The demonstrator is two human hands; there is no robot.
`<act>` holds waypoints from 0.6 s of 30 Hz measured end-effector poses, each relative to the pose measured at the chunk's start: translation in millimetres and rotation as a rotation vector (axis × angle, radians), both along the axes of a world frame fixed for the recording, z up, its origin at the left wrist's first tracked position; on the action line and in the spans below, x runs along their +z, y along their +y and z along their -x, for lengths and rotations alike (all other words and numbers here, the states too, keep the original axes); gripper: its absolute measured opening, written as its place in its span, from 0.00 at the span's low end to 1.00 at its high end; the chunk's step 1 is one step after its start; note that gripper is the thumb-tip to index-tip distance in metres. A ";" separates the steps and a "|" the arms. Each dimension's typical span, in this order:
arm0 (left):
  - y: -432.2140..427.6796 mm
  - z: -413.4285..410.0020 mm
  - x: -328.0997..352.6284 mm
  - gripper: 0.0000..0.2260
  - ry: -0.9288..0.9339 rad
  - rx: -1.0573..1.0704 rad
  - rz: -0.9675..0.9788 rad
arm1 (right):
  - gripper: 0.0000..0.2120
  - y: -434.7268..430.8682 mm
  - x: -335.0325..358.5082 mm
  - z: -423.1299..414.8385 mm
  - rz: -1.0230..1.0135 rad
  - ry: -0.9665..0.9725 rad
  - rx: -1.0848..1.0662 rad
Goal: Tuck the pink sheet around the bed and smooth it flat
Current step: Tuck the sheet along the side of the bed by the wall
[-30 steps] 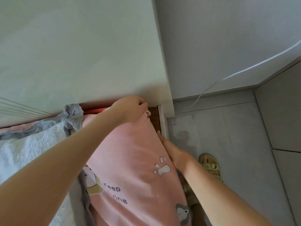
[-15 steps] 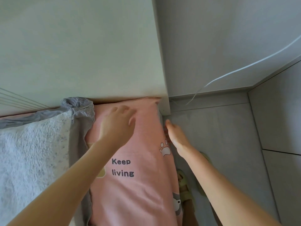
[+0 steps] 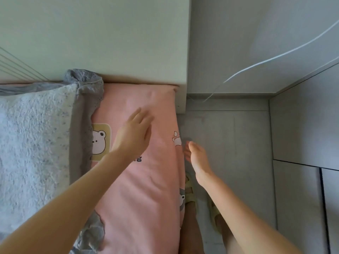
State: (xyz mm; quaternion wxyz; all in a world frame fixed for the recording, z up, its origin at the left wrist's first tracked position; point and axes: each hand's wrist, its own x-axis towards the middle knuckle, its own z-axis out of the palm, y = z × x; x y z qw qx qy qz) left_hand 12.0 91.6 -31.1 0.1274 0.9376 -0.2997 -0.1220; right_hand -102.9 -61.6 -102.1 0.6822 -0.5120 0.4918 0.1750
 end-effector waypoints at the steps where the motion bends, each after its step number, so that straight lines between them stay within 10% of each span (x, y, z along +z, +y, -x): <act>1: 4.0 17.3 2.3 0.11 -0.048 -0.075 0.008 | 0.12 3.5 -1.7 11.8 0.040 0.012 0.005; 6: 7.1 67.4 -9.4 0.12 -0.030 -0.466 -0.123 | 0.13 22.0 -5.9 69.4 -0.169 -0.010 -0.025; 12: 0.6 61.2 -17.9 0.17 0.087 -0.406 -0.139 | 0.21 43.8 -18.5 95.2 -0.388 0.014 0.089; 18: 2.5 59.4 -12.1 0.17 -0.026 -0.532 -0.140 | 0.22 61.6 -41.3 88.8 -0.236 -0.074 0.041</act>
